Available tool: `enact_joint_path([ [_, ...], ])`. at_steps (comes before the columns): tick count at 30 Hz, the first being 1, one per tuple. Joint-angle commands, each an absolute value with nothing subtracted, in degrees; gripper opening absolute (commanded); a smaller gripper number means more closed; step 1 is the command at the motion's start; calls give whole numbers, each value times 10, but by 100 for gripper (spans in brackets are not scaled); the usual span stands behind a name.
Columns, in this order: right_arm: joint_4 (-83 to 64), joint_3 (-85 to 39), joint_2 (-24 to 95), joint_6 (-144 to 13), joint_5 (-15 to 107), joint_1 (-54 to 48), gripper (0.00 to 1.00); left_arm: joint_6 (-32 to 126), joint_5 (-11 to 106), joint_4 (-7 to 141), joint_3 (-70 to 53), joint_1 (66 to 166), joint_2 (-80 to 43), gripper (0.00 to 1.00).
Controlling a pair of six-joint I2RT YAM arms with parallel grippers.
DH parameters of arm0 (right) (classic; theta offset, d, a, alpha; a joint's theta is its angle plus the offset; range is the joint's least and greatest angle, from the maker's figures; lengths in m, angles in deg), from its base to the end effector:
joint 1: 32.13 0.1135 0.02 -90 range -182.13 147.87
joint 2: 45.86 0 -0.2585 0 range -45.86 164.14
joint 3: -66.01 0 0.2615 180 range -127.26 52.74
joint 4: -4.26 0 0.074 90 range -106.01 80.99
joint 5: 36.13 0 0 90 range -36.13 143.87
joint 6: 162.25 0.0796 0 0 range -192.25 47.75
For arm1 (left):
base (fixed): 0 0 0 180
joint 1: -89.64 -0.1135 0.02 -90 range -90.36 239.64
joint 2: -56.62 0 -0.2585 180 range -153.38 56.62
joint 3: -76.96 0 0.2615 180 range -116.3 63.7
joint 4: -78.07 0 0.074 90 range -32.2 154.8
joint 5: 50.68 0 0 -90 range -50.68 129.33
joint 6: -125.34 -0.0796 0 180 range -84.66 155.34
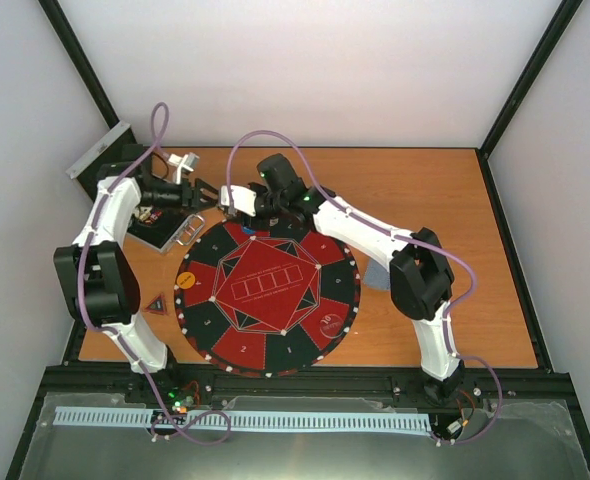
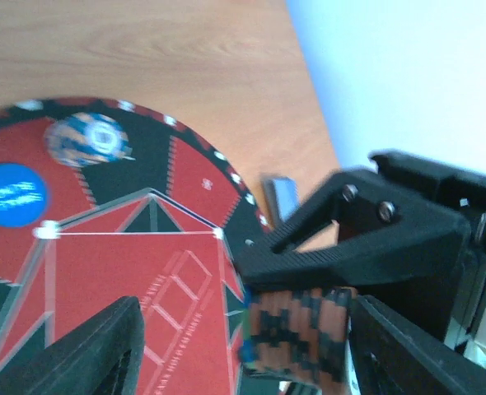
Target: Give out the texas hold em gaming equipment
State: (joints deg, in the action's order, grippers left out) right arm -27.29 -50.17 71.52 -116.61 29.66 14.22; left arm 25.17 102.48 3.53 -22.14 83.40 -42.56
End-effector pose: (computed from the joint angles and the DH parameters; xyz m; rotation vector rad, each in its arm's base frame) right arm 0.3378 0.4014 0.2583 -1.6730 1.3056 0.4720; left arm 0.3575 -0.0324 0.2623 0.2787 2.3686 -1.4003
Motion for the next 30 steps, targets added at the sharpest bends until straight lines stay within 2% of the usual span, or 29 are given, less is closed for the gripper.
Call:
enact_joint_path([
  [1, -259, -495, 724, -1142, 274, 163, 3, 270, 961, 46, -264, 758, -421, 70],
  [9, -257, -492, 763, -1129, 276, 213, 3, 260, 921, 45, -279, 672, -403, 73],
  [19, -251, -503, 831, -1116, 271, 264, 3, 255, 879, 69, -240, 660, -380, 73],
  [30, -273, -571, 929, -1097, 312, 298, 3, 243, 842, 76, -234, 656, -373, 74],
])
